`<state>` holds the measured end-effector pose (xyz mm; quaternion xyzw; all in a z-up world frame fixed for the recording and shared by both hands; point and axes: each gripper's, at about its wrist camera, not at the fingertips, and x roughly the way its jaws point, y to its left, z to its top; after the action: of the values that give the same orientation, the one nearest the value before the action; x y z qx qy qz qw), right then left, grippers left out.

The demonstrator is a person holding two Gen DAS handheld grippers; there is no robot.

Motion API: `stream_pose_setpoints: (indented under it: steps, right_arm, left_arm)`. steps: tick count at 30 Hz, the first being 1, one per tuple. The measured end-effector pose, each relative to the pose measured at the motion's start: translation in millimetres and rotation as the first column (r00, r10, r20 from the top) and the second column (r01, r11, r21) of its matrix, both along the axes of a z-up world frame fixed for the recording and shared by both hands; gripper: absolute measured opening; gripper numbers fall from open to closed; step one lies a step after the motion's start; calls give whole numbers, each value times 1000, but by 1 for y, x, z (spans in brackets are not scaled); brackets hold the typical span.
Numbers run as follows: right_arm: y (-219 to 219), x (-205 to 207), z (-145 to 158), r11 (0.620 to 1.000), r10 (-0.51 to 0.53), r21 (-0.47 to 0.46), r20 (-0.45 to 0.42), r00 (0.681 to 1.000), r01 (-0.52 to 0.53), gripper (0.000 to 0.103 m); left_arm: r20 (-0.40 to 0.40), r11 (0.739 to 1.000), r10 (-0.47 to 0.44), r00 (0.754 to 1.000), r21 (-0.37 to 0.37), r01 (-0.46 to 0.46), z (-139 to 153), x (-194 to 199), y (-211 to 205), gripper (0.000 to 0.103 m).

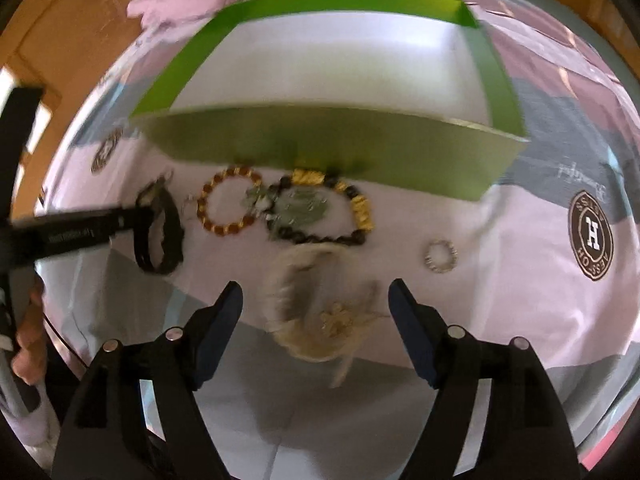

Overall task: Organize jewelry
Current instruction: 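Grasp the white watch with the right tool while the left tool grasps the silver bangle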

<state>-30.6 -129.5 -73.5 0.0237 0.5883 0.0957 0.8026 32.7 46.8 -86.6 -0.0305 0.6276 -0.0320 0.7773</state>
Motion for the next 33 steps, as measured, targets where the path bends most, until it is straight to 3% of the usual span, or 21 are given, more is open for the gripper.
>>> stream_pose_setpoints:
  steps: [1, 2, 4, 6, 12, 16, 20, 26, 28, 29, 30, 33]
  right_arm:
    - [1, -4, -1, 1000, 1, -22, 4, 1000, -1, 61]
    - [1, -5, -1, 1000, 0, -17, 7, 1000, 0, 61]
    - [-4, -5, 1, 1000, -7, 10, 9, 1000, 7, 60]
    - [-10, -5, 3, 998, -18, 55, -1, 1000, 18, 59]
    - [-20, -3, 8, 997, -58, 52, 28, 998, 56, 59]
    - [-26, -3, 16, 995, -76, 65, 59, 995, 72, 59]
    - [-26, 1, 13, 996, -75, 48, 48, 996, 72, 60]
    - [-17, 1, 6, 998, -47, 36, 22, 999, 46, 60]
    - [-17, 1, 4, 998, -44, 35, 15, 999, 44, 60]
    - [-17, 1, 3, 998, -45, 37, 13, 999, 44, 60]
    - [-16, 1, 3, 998, -46, 38, 15, 999, 46, 60]
    - [-17, 0, 6, 998, -50, 38, 29, 998, 48, 60]
  left_arm:
    - [9, 1000, -7, 1000, 2, 7, 2, -1, -1, 40]
    - [15, 1000, -16, 1000, -9, 16, 3, -3, -1, 17]
    - [23, 1000, -22, 999, -8, 22, 7, -5, -2, 10]
    - [30, 999, -26, 999, -26, 27, 11, -7, 0, 9]
    - [39, 997, -6, 999, -81, 9, 21, -6, 11, 7]
    - [88, 993, 5, 996, -119, 5, 37, -8, 16, 7]
    - [94, 998, -6, 996, -63, 12, 40, -7, 17, 13]
    - [34, 999, -38, 999, -28, 39, 17, -3, 4, 27]
    - [10, 999, -43, 999, -12, 44, 10, -1, 3, 27]
    - [-1, 999, -45, 999, -16, 45, 8, -1, 2, 16]
    - [-8, 999, -42, 999, -28, 41, 7, 0, 3, 12]
    - [27, 998, -31, 999, -59, 33, 19, -1, 5, 6]
